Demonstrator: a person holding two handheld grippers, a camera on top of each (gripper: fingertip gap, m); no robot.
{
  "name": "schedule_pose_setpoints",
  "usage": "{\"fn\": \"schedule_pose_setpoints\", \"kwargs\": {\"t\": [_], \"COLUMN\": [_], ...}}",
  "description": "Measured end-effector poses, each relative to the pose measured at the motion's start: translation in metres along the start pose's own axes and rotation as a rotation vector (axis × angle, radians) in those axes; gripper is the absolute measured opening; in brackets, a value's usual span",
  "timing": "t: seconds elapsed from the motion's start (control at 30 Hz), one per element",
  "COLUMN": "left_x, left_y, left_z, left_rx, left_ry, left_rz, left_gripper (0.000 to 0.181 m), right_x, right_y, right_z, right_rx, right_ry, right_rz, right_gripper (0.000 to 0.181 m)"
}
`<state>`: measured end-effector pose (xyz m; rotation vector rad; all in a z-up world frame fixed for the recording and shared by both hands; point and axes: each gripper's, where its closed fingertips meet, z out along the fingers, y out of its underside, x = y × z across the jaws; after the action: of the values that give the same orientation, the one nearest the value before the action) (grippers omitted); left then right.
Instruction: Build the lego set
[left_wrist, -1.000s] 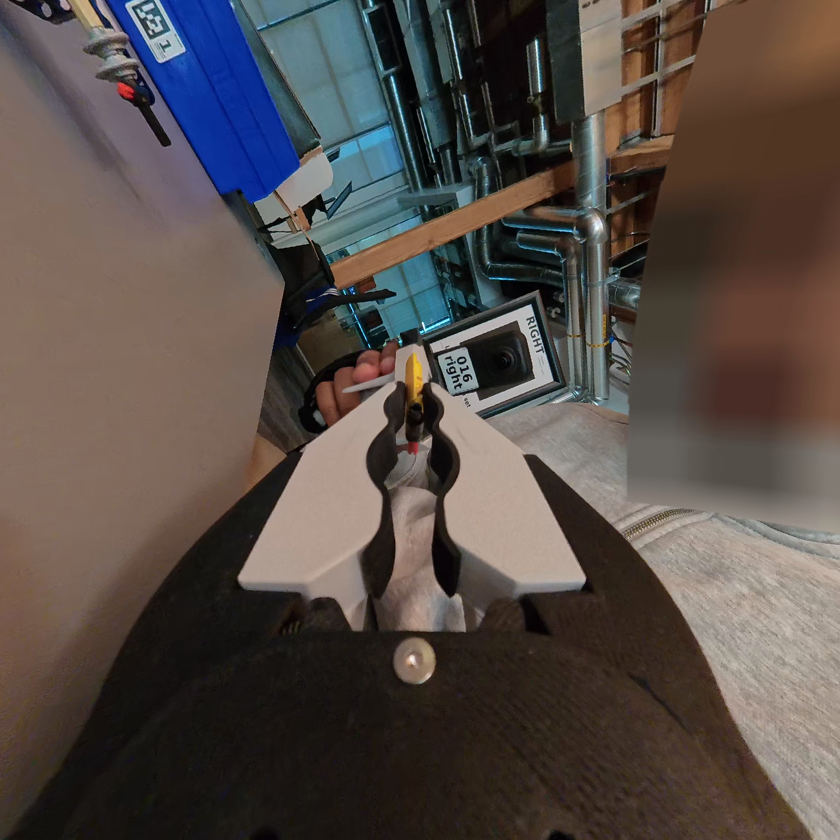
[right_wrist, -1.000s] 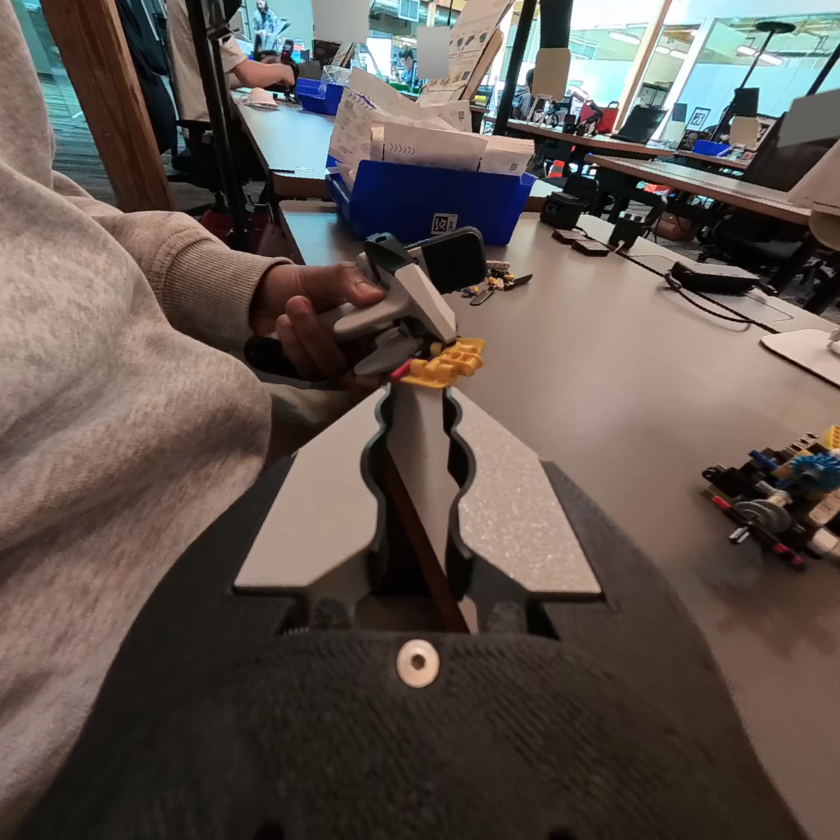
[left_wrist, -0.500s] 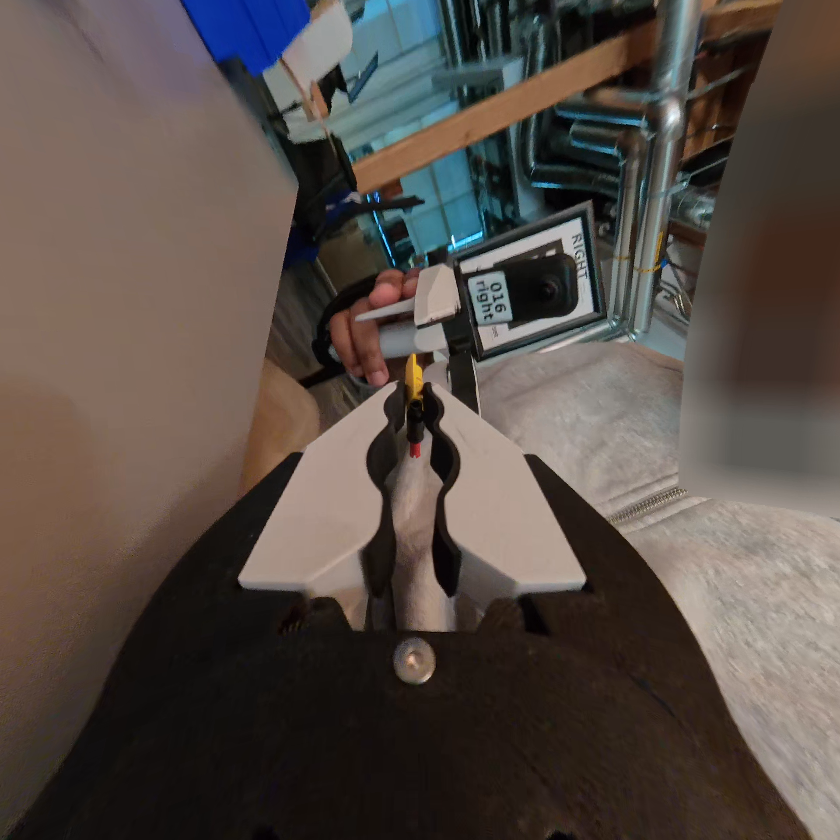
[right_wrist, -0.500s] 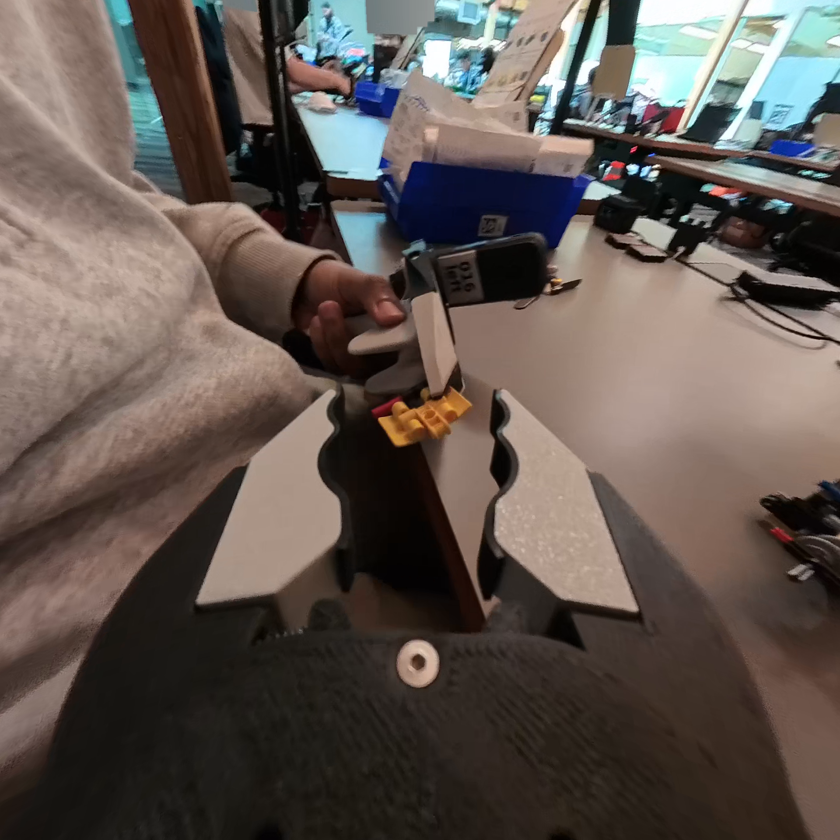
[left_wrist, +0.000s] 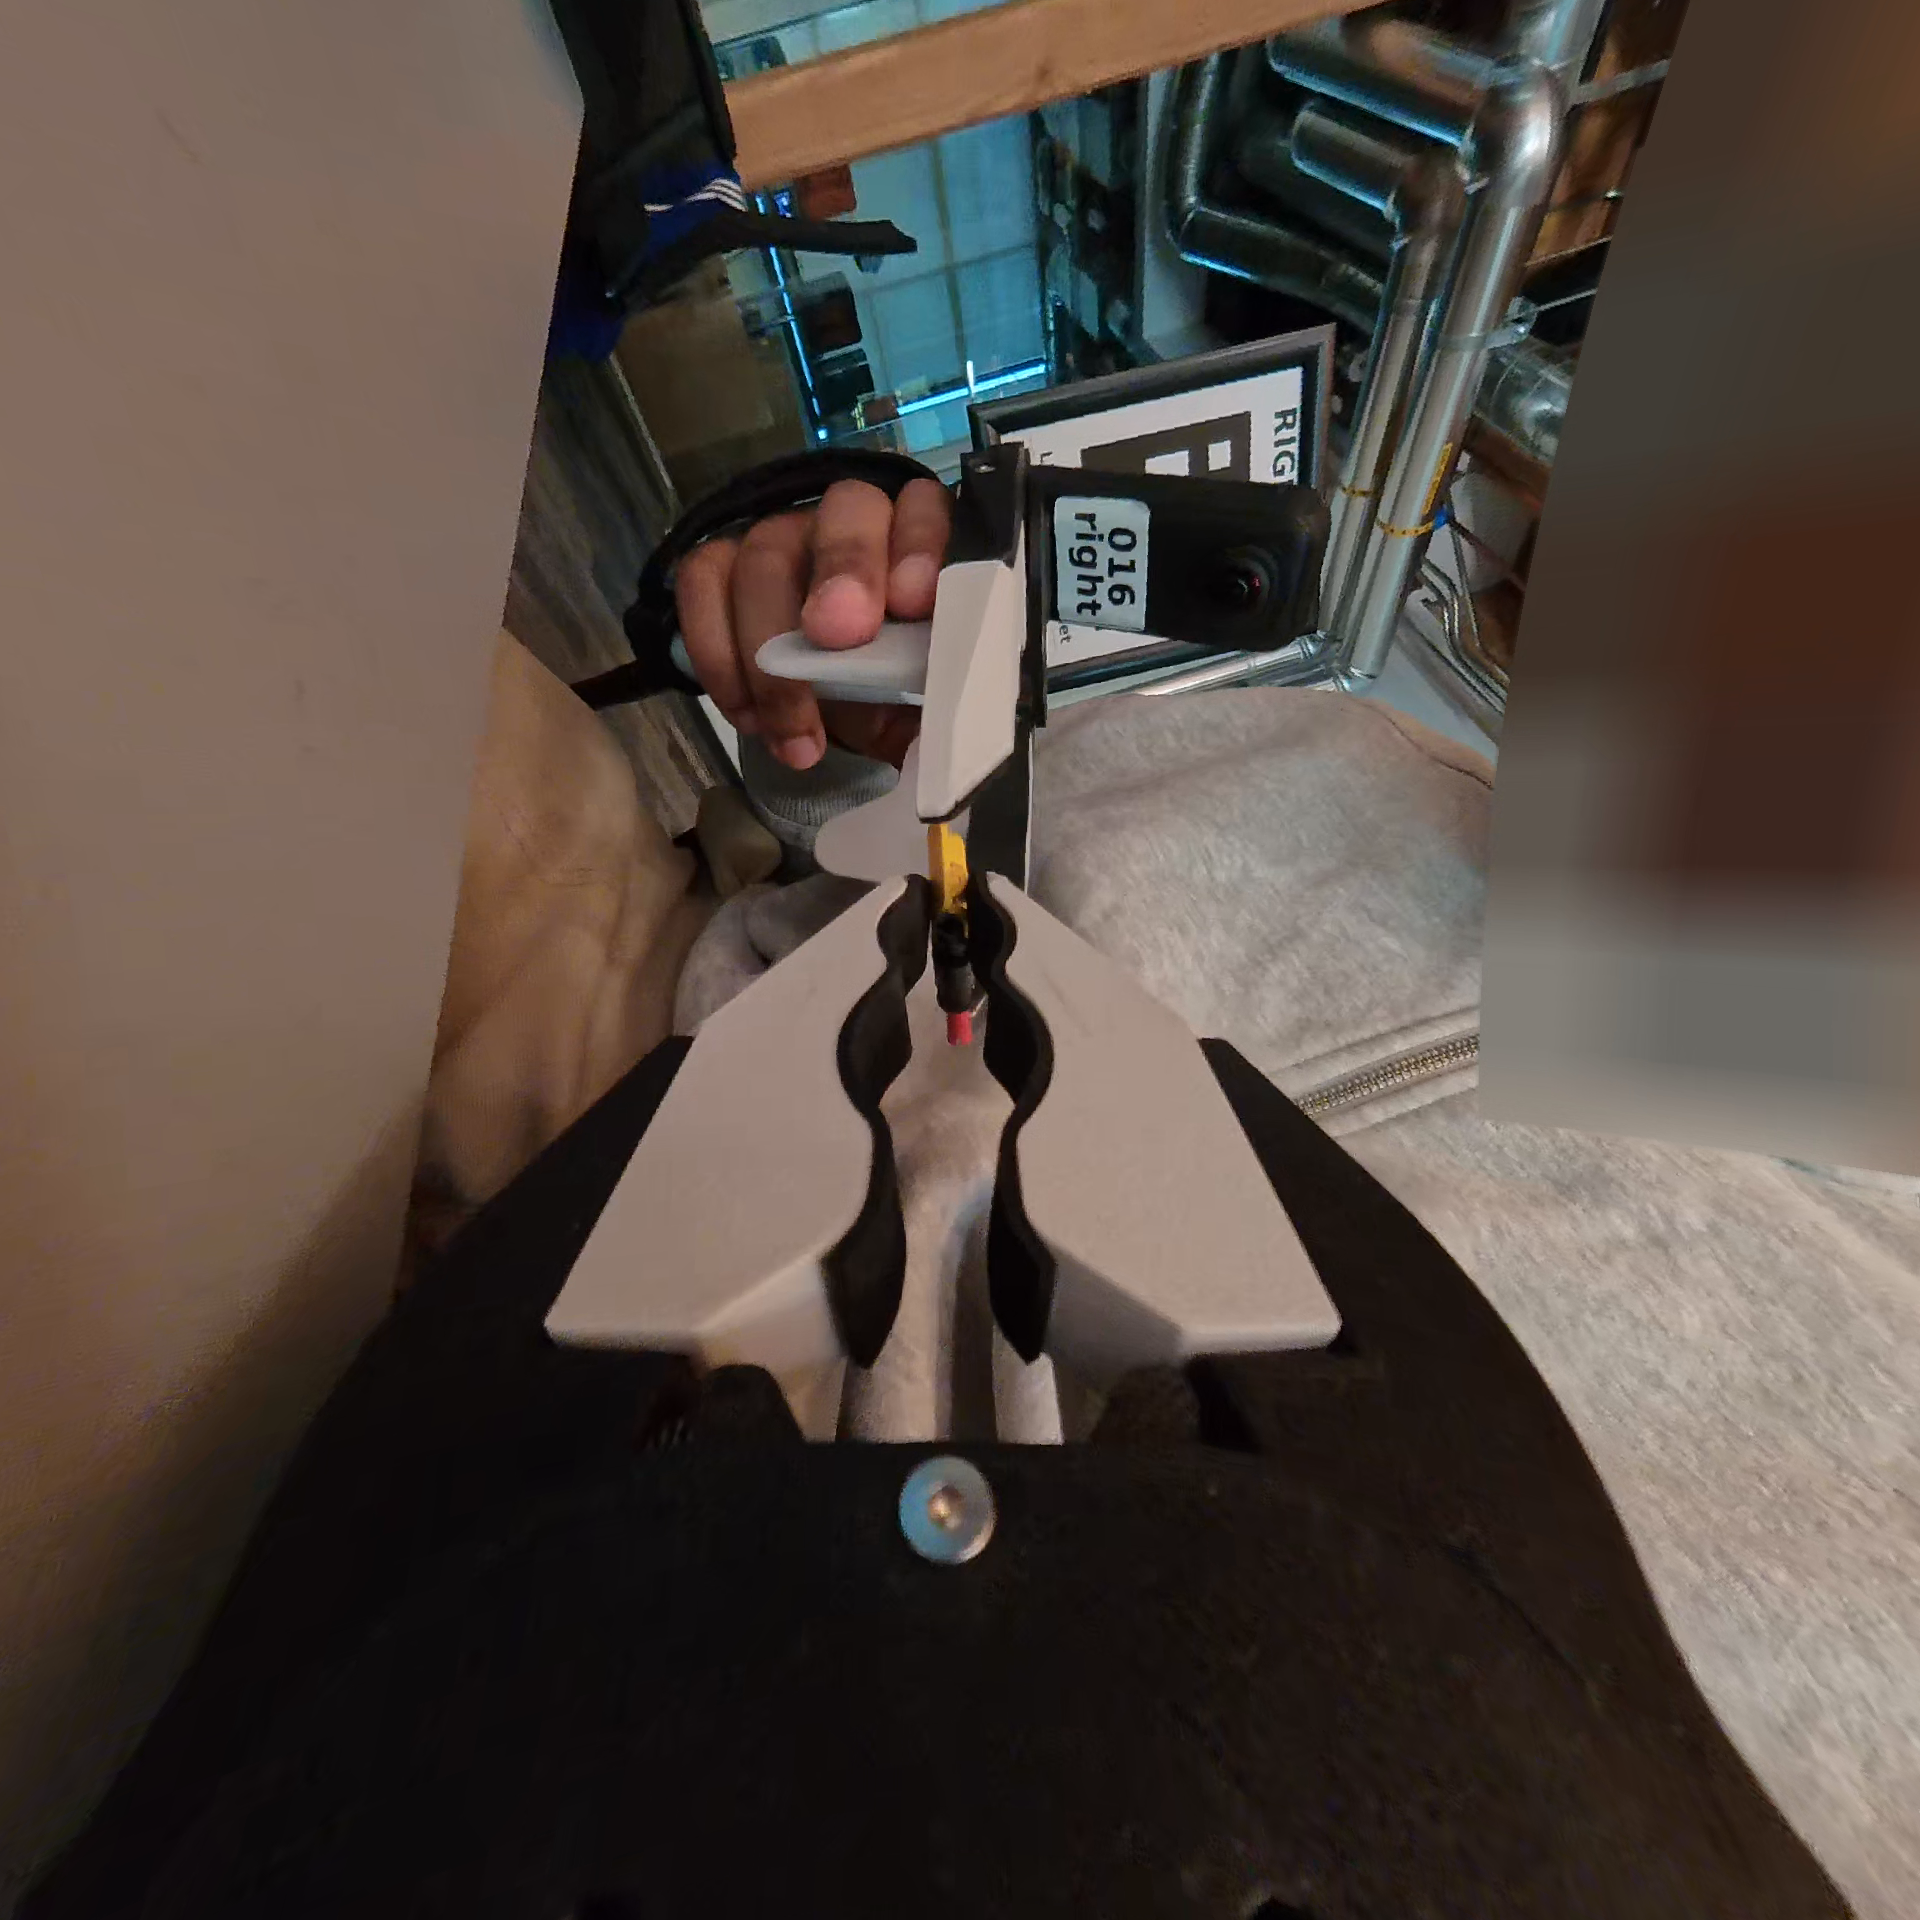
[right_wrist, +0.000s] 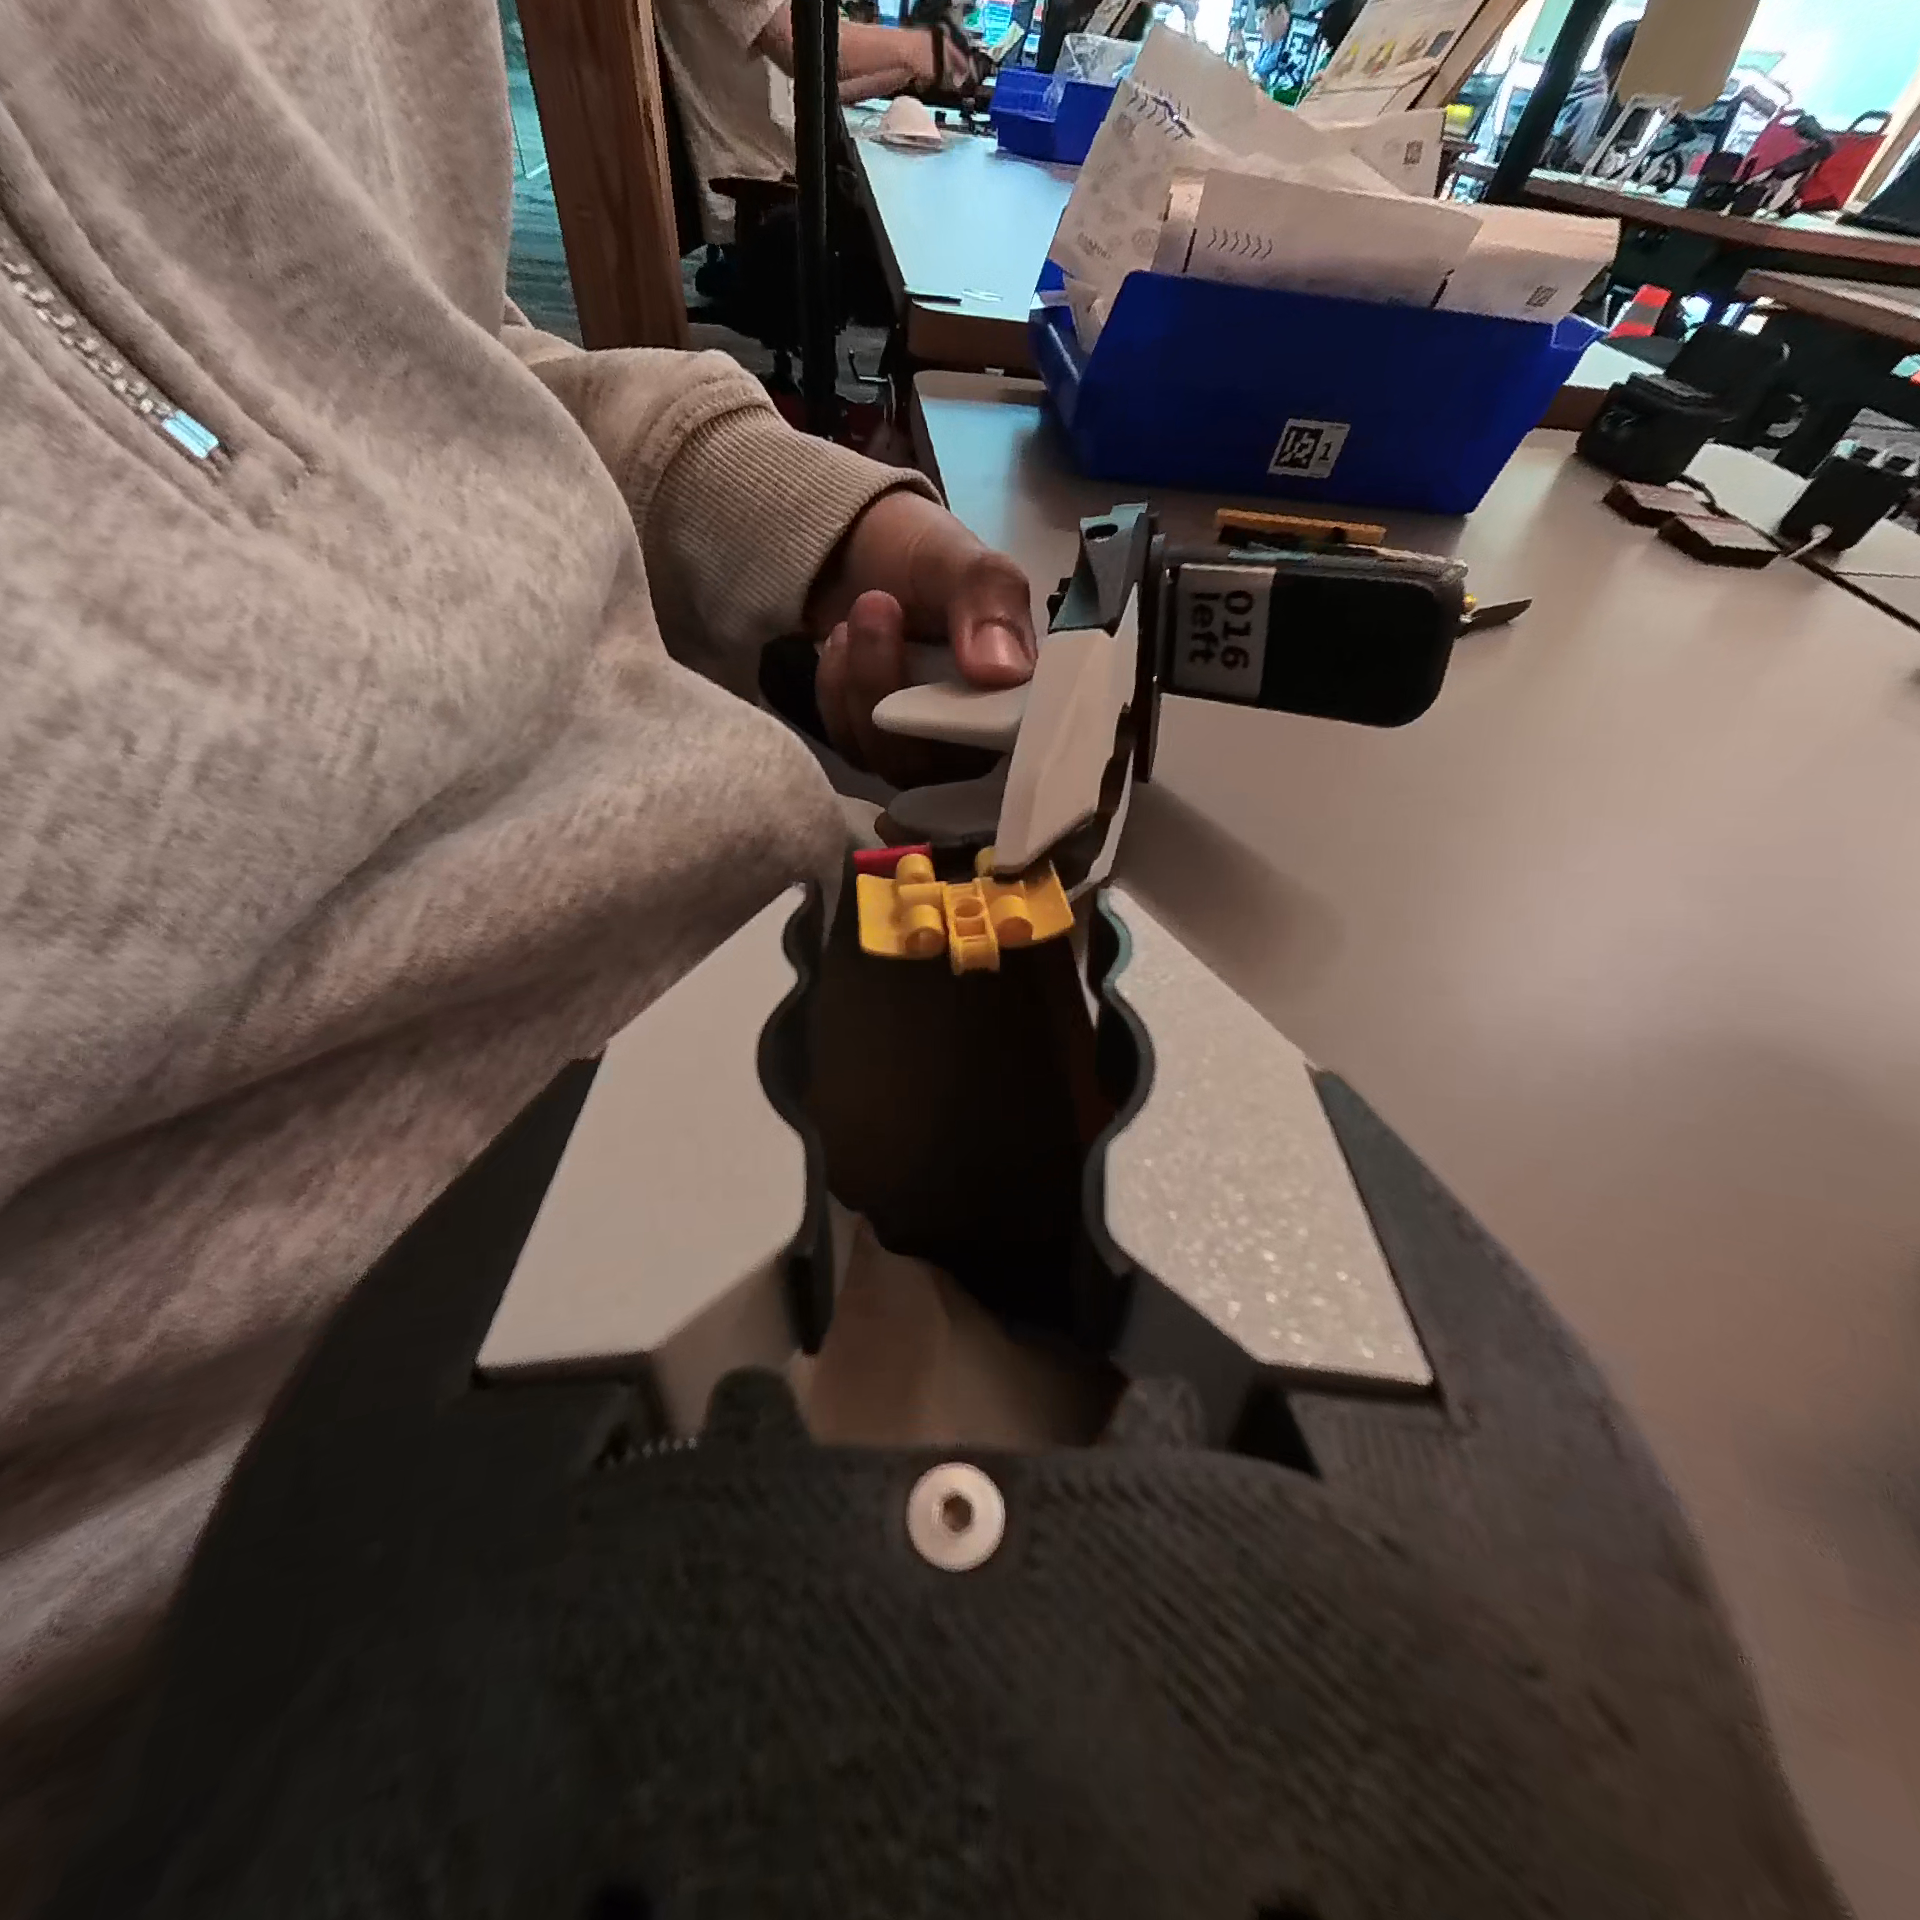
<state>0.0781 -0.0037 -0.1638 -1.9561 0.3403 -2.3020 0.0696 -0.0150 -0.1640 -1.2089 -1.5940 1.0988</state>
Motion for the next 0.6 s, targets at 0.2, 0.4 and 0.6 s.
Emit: {"fn": "schedule_pose_setpoints", "kwargs": {"t": [0.2,0.4,0.6], "left_x": [-0.0007,-0.0023,-0.0029], "left_y": [0.0028,0.0036,0.0052], "left_z": [0.0021,0.0022,0.0027], "left_rx": [-0.016,-0.019,-0.027], "left_ry": [0.005,-0.001,-0.001], "left_rz": [-0.003,-0.005,-0.008], "left_gripper": [0.005,0.005,0.005], "right_x": [-0.0011,-0.0028,-0.0046], "right_y": [0.0029,0.0044,0.0051], "right_z": [0.0002,0.0003,-0.0001], "right_rx": [-0.014,-0.023,-0.028], "right_ry": [-0.009,-0.016,-0.035], "right_rz": [0.006,0.010,0.034], "right_gripper": [0.046,0.041,0.040]}}
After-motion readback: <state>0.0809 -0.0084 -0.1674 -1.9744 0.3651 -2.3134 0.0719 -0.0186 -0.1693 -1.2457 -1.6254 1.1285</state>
